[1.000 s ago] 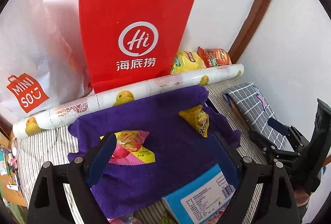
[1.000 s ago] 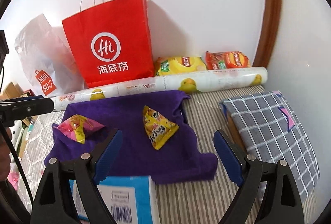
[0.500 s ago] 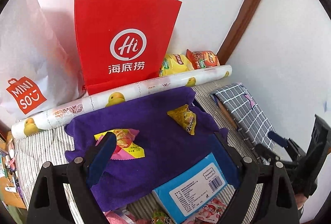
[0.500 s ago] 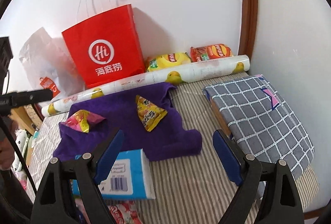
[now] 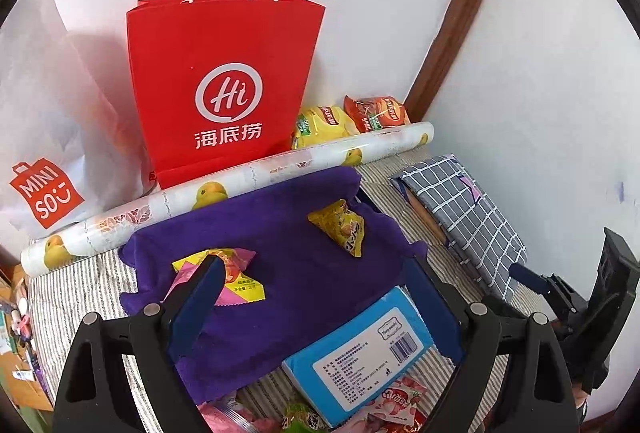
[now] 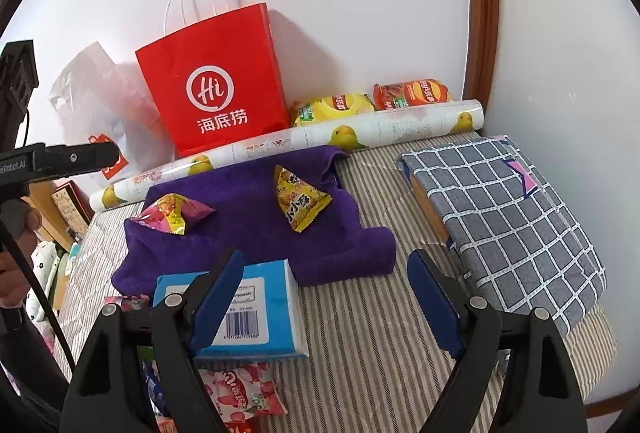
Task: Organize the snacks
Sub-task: 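Move the right tool toward the pink candy bags beside the blue tissue box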
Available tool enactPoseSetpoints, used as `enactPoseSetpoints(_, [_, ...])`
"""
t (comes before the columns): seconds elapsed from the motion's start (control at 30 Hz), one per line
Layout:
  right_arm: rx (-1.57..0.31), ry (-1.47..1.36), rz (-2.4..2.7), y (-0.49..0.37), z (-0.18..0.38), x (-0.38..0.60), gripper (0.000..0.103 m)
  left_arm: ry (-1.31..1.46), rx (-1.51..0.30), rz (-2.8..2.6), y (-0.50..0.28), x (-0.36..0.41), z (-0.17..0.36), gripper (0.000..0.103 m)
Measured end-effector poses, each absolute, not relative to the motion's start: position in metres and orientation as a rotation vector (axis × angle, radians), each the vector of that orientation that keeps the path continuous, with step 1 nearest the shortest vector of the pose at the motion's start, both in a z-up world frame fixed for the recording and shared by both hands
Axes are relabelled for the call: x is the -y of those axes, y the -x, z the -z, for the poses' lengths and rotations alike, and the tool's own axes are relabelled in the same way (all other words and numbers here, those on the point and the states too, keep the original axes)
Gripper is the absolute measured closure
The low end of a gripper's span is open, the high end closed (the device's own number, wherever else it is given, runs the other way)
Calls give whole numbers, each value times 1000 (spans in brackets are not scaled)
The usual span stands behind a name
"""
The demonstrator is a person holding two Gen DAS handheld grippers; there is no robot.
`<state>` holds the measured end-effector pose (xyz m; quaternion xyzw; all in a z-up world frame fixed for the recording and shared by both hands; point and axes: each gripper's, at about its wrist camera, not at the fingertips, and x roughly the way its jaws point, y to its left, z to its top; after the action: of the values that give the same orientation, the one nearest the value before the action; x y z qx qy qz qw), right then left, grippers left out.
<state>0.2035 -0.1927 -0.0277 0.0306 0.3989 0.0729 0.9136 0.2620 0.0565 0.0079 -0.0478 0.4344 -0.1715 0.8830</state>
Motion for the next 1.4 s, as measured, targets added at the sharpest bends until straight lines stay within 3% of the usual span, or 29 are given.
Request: enactPoseSetpoints(1.4, [-1102,-89,-240,-174,140,155,23,66,-909,397,-255,-40,-7,12])
